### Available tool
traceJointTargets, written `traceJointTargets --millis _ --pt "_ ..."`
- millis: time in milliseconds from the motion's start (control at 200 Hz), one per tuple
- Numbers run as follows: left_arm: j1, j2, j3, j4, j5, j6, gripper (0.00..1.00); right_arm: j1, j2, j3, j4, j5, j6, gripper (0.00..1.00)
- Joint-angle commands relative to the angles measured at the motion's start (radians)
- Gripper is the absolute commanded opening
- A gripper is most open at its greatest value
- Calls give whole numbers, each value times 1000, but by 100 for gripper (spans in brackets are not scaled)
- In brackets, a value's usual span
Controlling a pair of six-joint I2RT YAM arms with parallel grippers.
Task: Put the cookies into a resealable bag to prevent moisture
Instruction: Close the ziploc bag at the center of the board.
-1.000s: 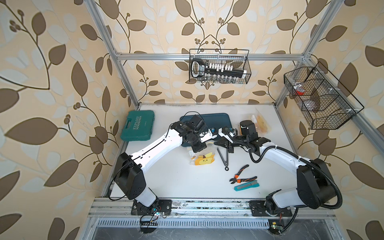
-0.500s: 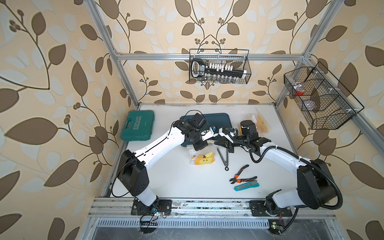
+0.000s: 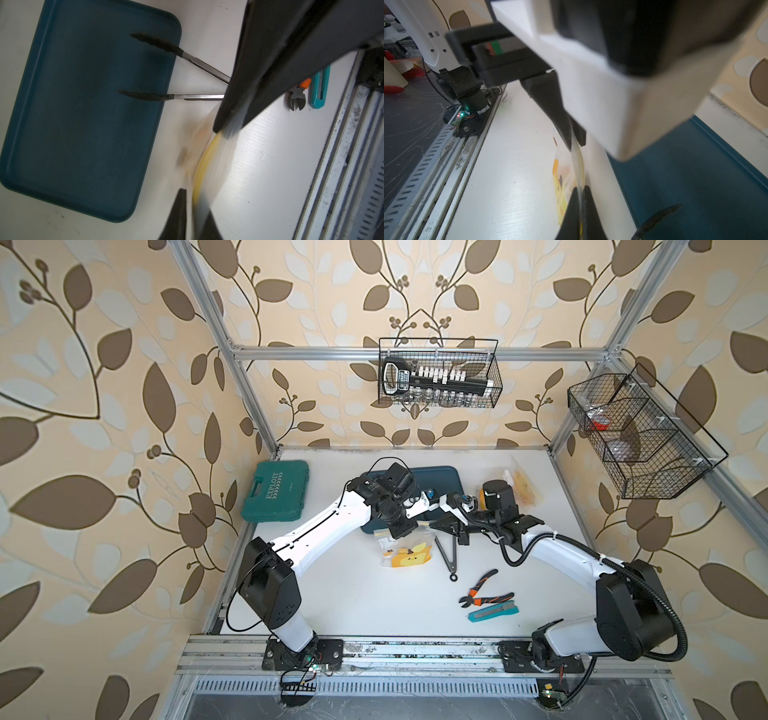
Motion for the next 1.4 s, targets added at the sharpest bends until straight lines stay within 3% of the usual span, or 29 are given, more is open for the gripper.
traceJointTargets --millis 0,25,60,85,125,165,250,285,305,390,460,500,525,585,635,675,705,750,785,850,990,1155,1325,1364,1394 --pt "-15 18 57 18 95 38 0 14 -8 -9 -1 -20 -11 0" --pt "-15 20 61 18 96 37 0 13 -8 -9 0 -21 -11 0" --pt "-16 25 65 20 89 30 19 14 -7 -8 0 -21 -10 0" --pt "-15 24 66 26 85 25 23 14 -7 -8 0 -20 -10 0" --pt "-17 25 64 29 92 29 17 13 -7 -6 0 -21 -11 0" --pt "-17 27 67 28 103 36 0 14 -7 -6 -1 -21 -11 0" --pt "-18 36 80 17 128 41 0 13 -7 -7 -1 -21 -13 0" --pt "-19 39 84 20 121 34 16 14 -6 -8 0 -20 -11 0" --pt "-19 42 84 27 115 29 18 14 -7 -7 0 -21 -11 0" --pt "-21 48 87 34 129 33 0 14 -10 -9 0 -21 -10 0" --pt "-25 57 99 29 143 42 0 14 -9 -10 -1 -20 -11 0" --pt "-26 65 107 29 141 37 19 16 -10 -9 0 -20 -11 0" --pt "-28 68 110 31 134 32 23 15 -10 -9 0 -19 -11 0" --pt "-29 73 113 36 135 34 16 15 -10 -9 0 -19 -11 0" --pt "-31 76 117 34 141 37 2 15 -12 -9 -1 -18 -10 0" --pt "-32 80 122 30 143 39 1 16 -12 -10 0 -18 -10 0" --pt "-34 82 125 30 139 38 6 16 -11 -10 0 -17 -10 0" --pt "-36 84 126 36 131 31 25 15 -10 -11 0 -18 -10 0" --pt "-36 83 124 43 125 27 34 16 -10 -10 0 -19 -10 0" --pt "-36 81 121 50 125 26 36 17 -11 -11 0 -18 -10 0" --pt "-35 53 79 94 131 29 30 17 -18 -15 4 -14 -13 0" --pt "-34 -6 -14 159 154 29 0 14 -28 -24 16 -11 -8 0" --pt "-24 -41 -63 131 130 30 0 7 -28 -26 18 -1 -5 0" --pt "-22 -53 -73 119 112 33 20 5 -28 -24 18 -1 -3 0" --pt "-21 -63 -82 115 91 34 24 4 -29 -25 18 -1 -3 0"
